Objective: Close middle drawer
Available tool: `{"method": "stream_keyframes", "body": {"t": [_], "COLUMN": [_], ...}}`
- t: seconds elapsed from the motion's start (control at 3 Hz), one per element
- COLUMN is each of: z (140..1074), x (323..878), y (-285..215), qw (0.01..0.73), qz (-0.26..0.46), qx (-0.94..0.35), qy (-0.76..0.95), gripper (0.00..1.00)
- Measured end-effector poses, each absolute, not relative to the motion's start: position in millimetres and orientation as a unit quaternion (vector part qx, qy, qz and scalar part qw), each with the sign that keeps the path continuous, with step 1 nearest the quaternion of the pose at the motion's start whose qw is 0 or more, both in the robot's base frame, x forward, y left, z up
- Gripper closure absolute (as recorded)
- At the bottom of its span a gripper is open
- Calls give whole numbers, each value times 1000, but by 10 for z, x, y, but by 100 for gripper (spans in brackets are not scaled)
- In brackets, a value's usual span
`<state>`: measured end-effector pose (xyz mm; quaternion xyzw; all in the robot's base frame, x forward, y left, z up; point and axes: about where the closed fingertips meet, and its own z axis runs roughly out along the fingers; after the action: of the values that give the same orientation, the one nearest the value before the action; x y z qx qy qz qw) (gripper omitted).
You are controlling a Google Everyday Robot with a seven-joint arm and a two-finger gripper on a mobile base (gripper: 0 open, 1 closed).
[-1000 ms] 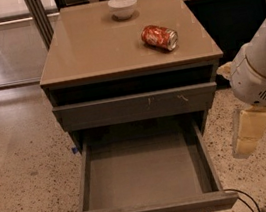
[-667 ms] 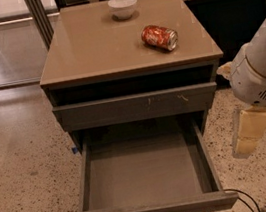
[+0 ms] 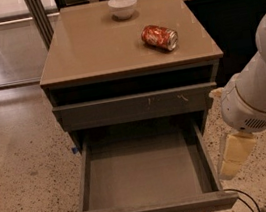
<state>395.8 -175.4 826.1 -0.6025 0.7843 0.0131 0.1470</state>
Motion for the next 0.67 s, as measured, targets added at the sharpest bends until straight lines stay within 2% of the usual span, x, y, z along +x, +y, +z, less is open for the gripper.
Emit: {"method": "stream_keyframes", "body": {"t": [0.33,0.67], "z": [7997,7329], "x": [3887,3636], "y": [-1608,-1361], "qw": [148,130], "qz": [27,68], "qx": [-601,-602], "qy": [785,785], "gripper": [0,0]}}
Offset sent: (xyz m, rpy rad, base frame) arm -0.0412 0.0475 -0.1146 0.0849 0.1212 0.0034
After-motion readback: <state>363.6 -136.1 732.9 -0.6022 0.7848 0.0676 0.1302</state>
